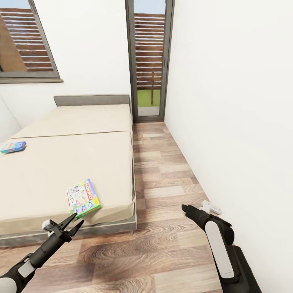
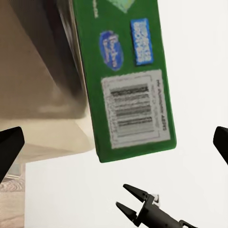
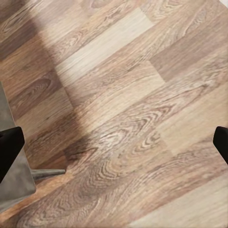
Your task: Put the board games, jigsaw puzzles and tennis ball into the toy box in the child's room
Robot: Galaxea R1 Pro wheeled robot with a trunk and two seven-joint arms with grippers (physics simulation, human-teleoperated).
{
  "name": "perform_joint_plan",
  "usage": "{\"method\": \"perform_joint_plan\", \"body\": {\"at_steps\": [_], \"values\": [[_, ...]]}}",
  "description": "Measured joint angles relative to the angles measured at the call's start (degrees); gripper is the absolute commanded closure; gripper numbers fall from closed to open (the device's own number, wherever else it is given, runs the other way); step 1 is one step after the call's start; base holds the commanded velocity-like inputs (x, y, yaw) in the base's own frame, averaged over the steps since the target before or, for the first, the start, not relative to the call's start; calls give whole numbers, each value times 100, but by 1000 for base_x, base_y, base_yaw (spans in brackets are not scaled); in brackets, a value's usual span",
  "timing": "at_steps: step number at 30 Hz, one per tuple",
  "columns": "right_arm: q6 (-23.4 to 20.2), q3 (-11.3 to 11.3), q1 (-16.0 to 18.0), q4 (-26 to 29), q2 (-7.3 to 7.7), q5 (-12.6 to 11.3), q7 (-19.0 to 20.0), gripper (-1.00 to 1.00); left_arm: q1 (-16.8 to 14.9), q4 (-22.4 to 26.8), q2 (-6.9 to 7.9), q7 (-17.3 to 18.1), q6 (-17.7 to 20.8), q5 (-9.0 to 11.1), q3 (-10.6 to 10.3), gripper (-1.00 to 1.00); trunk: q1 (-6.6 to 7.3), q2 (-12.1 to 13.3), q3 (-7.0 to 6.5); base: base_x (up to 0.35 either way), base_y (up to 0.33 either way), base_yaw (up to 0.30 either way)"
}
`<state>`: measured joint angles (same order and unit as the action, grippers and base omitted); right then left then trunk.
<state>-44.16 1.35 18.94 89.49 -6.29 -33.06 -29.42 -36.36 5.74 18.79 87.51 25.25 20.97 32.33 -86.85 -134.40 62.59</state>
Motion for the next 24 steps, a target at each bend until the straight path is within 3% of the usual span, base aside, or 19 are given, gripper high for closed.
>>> {"method": "perform_joint_plan", "body": {"at_steps": [16, 24], "values": [[0, 0, 0, 0, 0, 0, 3, -100, 0, 0, -1, 0, -2, -5, 2, -100, 2, 0, 0, 58, 0, 0], [0, 0, 0, 0, 0, 0, 2, -100, 5, -4, -1, 16, 40, -26, -141, -100, 0, 0, 1, 43, 0, 0]]}}
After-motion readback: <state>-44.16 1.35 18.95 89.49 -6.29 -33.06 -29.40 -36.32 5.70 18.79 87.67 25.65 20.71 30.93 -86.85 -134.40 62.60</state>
